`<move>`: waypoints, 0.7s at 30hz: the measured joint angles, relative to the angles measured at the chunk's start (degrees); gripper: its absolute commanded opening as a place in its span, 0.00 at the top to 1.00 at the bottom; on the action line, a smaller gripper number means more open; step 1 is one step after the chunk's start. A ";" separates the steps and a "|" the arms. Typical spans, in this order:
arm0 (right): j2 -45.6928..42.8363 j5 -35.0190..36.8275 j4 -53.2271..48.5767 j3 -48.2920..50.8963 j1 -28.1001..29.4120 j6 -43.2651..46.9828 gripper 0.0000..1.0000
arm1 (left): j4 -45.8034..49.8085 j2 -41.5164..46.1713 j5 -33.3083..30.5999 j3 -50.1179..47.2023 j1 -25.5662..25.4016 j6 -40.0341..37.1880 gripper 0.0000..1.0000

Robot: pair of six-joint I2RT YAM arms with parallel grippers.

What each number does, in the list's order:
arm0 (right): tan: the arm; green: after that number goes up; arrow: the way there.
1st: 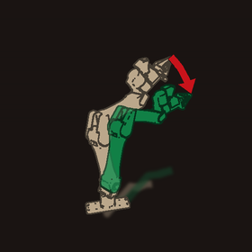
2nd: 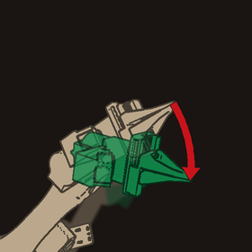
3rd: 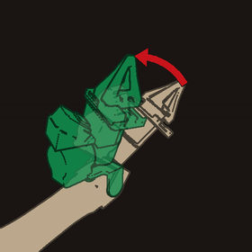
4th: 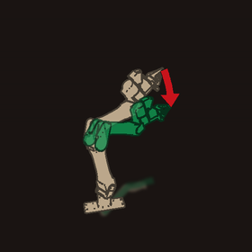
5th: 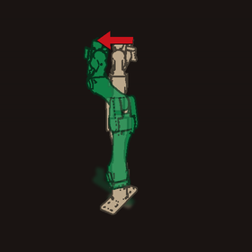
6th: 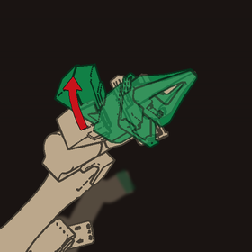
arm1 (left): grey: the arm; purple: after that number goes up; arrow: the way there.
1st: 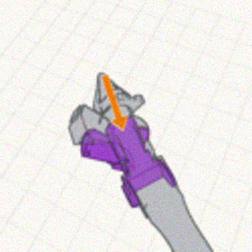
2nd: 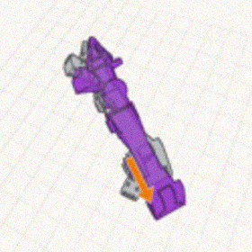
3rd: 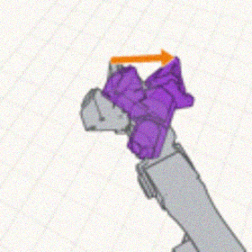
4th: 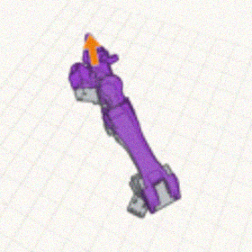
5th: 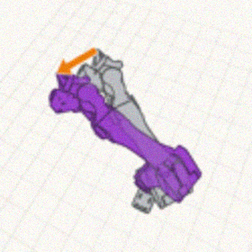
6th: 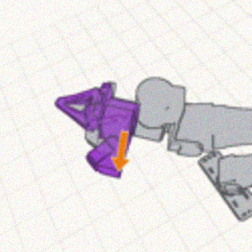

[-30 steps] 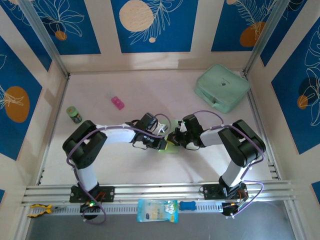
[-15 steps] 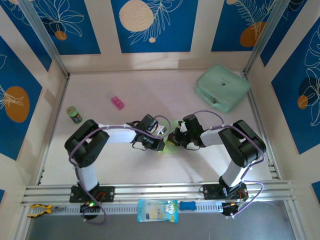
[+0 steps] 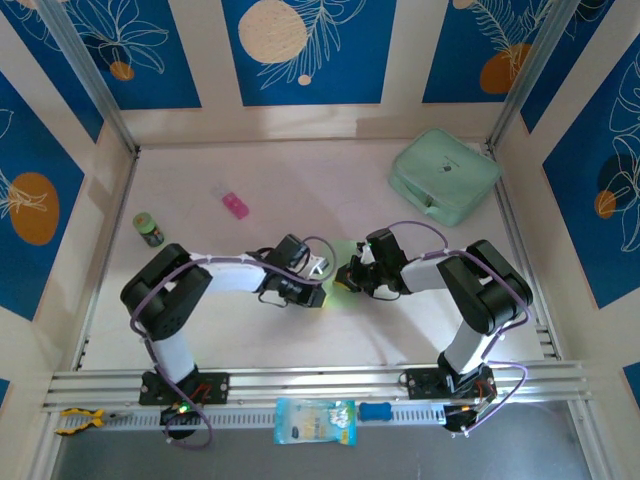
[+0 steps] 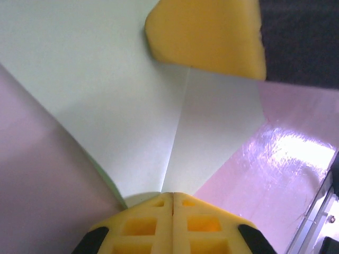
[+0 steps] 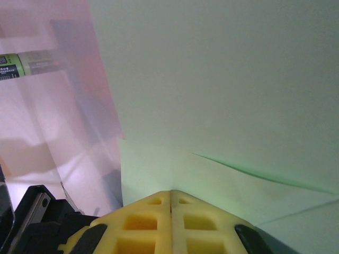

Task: Fold a paper plane with a square sheet of paper (pick it up from the middle)
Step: Fold the triangle a second time at the center of the table.

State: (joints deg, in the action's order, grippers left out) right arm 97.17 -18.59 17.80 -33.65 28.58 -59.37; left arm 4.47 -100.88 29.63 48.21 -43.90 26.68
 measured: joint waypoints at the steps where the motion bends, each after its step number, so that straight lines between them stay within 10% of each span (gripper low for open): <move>1: 0.00 -0.04 0.00 0.00 0.00 0.00 1.00 | 0.04 0.46 0.02 -0.59 0.00 0.04 0.95; 21: -0.22 -0.09 -0.48 0.00 -0.31 0.39 1.00 | 0.22 0.39 -0.07 6.08 0.04 3.32 0.97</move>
State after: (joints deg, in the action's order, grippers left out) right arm 96.95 -18.68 17.32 -33.65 28.27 -58.98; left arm 4.69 -100.49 29.56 54.28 -43.86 30.00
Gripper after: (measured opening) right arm 0.052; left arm 0.050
